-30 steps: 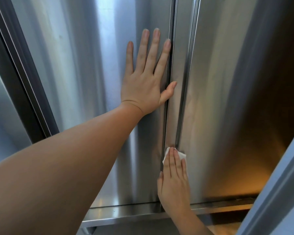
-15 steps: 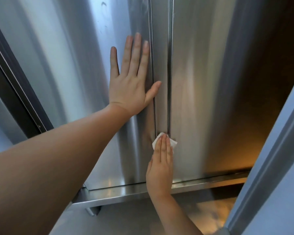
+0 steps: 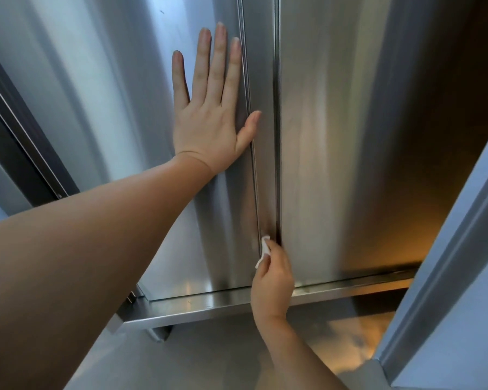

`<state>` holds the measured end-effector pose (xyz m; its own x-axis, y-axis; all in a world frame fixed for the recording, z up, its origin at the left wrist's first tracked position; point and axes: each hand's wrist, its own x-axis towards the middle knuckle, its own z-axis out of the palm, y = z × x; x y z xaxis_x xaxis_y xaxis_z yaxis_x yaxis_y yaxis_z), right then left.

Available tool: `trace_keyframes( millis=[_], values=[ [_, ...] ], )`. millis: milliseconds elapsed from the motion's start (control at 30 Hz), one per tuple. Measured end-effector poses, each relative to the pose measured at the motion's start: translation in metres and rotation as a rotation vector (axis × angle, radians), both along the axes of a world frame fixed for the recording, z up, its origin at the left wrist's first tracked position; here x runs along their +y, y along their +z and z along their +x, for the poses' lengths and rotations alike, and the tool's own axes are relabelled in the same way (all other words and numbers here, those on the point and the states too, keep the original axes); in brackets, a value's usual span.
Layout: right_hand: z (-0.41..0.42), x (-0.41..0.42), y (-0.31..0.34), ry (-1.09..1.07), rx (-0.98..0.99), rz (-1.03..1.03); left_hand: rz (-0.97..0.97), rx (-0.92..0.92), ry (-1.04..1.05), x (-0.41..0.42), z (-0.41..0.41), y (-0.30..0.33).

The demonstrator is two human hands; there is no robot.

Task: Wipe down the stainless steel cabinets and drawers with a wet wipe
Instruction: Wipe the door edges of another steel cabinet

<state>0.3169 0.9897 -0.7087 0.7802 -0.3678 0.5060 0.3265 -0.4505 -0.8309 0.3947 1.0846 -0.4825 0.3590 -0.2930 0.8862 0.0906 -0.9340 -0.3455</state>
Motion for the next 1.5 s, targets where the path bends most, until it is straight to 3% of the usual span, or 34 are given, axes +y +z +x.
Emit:
trace_keyframes(
  millis=[67,267,467,600,700,900,967,1033,1100,1167,1233,1300,1367,1500],
  values=[
    [-0.001,-0.002,-0.005,0.025,0.074,0.032,-0.003,-0.009,0.0,0.0,0.001,-0.001],
    [0.011,0.001,0.014,0.062,-0.027,0.16,-0.01,-0.04,0.01,0.002,0.005,-0.002],
    [-0.001,-0.011,-0.054,0.17,0.437,0.165,-0.015,-0.032,0.008,0.001,0.001,-0.001],
    [0.013,0.0,-0.011,0.066,0.255,0.217,-0.03,-0.004,0.015,0.001,0.0,-0.001],
    [0.014,-0.001,0.0,0.125,0.154,0.26,-0.031,0.01,0.021,0.0,-0.002,0.0],
    [0.006,-0.016,-0.032,0.236,0.457,0.297,-0.019,-0.005,0.0,0.0,0.0,0.002],
    [0.011,-0.019,0.005,0.282,0.37,0.36,-0.018,-0.018,-0.015,0.003,0.003,0.002],
    [0.01,-0.029,0.071,0.292,0.09,0.337,-0.016,-0.026,-0.034,0.005,0.005,0.002],
    [0.007,-0.049,0.145,0.24,-0.39,0.155,-0.013,-0.037,-0.069,0.006,0.006,0.001],
    [0.016,-0.07,0.213,0.126,-0.835,-0.164,-0.013,-0.051,-0.097,0.006,0.006,0.0],
    [0.035,-0.085,0.268,0.039,-1.034,-0.458,-0.014,-0.062,-0.116,0.006,0.006,-0.001],
    [0.056,-0.09,0.302,-0.027,-1.051,-0.724,-0.01,-0.07,-0.125,0.006,0.005,-0.002],
    [0.07,-0.092,0.307,0.013,-0.927,-0.939,-0.007,-0.072,-0.136,0.006,0.003,-0.002],
    [0.071,-0.11,0.264,0.104,-0.785,-1.341,-0.008,-0.075,-0.159,0.005,0.003,-0.001]
  ],
)
